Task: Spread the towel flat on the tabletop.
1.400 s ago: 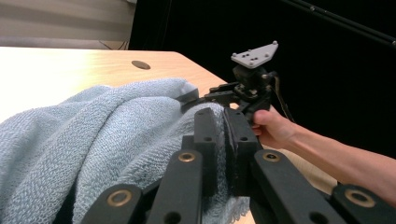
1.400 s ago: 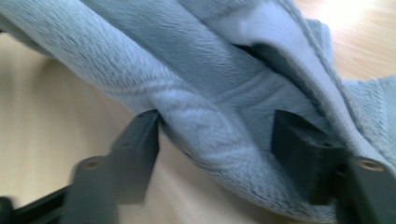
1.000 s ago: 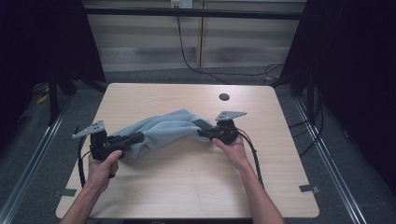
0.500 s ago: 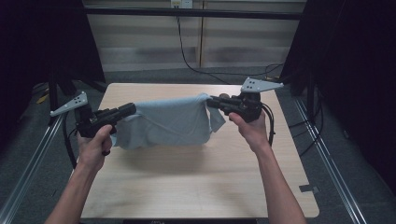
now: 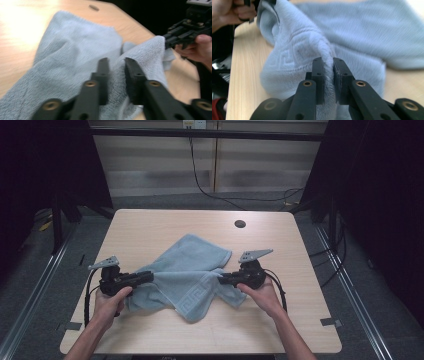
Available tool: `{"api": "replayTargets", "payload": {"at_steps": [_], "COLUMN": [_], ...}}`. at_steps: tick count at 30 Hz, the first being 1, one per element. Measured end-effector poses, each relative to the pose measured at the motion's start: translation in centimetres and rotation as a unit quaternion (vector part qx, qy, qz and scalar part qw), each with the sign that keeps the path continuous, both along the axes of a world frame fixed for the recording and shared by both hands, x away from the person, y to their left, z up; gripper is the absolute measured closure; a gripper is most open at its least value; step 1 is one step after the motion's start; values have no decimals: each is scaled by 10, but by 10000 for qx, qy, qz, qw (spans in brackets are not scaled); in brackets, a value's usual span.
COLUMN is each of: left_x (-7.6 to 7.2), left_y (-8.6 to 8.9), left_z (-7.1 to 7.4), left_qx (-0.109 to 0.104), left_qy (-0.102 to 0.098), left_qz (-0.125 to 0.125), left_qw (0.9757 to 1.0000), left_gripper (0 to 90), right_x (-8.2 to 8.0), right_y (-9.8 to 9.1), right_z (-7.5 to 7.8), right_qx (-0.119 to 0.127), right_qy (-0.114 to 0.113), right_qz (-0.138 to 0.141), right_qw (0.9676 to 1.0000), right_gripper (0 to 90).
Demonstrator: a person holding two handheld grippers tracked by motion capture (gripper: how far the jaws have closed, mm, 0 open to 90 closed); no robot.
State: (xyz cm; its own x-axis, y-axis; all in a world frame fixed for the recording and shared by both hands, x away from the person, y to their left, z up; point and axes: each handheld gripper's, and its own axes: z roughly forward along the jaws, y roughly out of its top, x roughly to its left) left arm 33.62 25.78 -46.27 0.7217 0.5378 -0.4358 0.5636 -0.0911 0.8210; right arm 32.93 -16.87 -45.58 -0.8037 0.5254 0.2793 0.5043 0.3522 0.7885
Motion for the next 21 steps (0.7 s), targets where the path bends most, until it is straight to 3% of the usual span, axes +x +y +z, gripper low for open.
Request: {"api": "replayTargets", "payload": {"at_steps": [1,3,4,6,9,10,11,12,14,15,16,17,18,19,21], "left_x": [0,0,0,0,8,8,14,17,17,17,15,15,10,6,0], "left_y": [2,2,4,4,-2,-2,-3,-4,-12,-12,-23,-23,-35,-40,-46], "left_z": [4,7,11,12,6,6,-4,-9,-19,-19,-27,-27,-33,-35,-37], "left_qx": [-168,-178,-303,-356,-54,-54,-55,-21,313,313,563,563,848,923,1017], "left_qy": [-44,-82,-160,-191,-100,-100,109,260,315,315,409,409,482,484,445], "left_qz": [-45,11,90,209,356,356,487,425,307,307,-172,-172,-591,-737,-1048], "left_qw": [9998,9998,9994,9990,9993,9993,9987,9988,9985,9985,9974,9974,9935,9918,9883], "left_gripper": [639,574,550,496,481,485,505,537,572,597,602,601,600,601,602], "right_x": [-3,-8,-12,-16,-35,-35,-43,-45,-46,-46,-41,-41,-30,-23,-8], "right_y": [2,4,5,5,3,3,2,1,-4,-4,-10,-10,-15,-16,-12], "right_z": [-10,-16,-19,-22,-36,-36,-36,-31,-17,-17,-2,-2,6,7,5], "right_qx": [20,-63,-115,-200,-212,-212,-291,-266,42,42,345,345,543,617,462], "right_qy": [153,266,328,355,557,557,580,520,367,367,189,189,35,-2,-56], "right_qz": [74,194,230,301,431,431,538,589,546,546,279,279,44,-100,-302], "right_qw": [9999,9994,9991,9987,9973,9973,9964,9966,9978,9978,9988,9988,9985,9980,9985], "right_gripper": [805,807,811,812,790,790,721,677,565,565,495,495,522,529,532]}}
